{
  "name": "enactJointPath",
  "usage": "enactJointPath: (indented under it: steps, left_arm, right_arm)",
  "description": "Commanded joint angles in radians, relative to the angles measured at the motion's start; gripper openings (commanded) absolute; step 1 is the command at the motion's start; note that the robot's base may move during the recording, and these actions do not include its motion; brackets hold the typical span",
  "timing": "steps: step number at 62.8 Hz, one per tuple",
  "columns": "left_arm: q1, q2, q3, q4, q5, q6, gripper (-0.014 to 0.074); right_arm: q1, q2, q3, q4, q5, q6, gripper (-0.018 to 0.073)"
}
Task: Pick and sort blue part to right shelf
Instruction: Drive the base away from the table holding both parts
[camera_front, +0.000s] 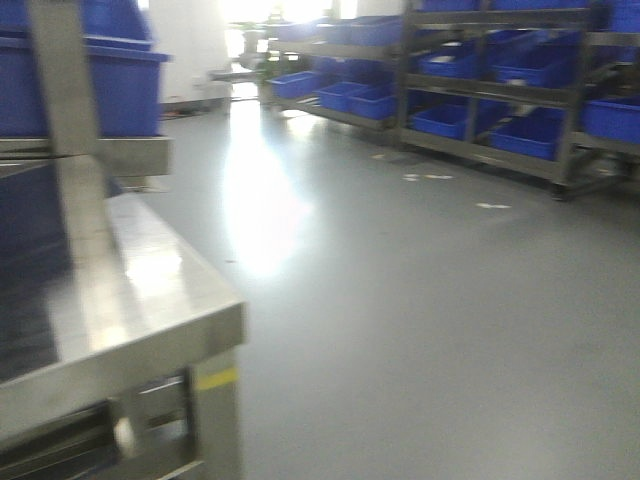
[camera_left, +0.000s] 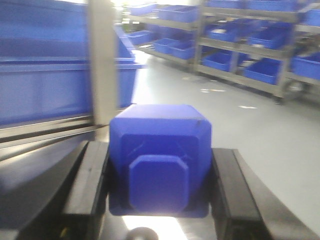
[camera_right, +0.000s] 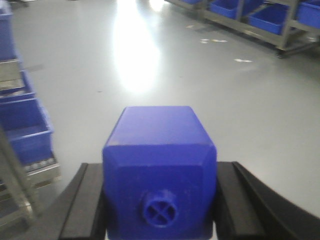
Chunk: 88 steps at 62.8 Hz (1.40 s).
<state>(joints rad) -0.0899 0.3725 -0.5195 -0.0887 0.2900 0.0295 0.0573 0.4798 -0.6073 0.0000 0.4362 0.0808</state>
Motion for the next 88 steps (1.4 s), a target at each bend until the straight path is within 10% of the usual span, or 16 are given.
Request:
enactJointPath:
  steps: [1, 88]
  left_arm:
    - [0.002, 0.005, -0.03, -0.001, -0.097, 0.002, 0.0315]
    - [0.002, 0.005, -0.03, -0.001, -0.097, 0.002, 0.0315]
  right_arm:
    - [-0.005, 0.003, -0.029, -0.006, -0.087, -0.009, 0.0358]
    - [-0.005, 0.003, -0.029, -0.006, -0.087, -0.009, 0.0358]
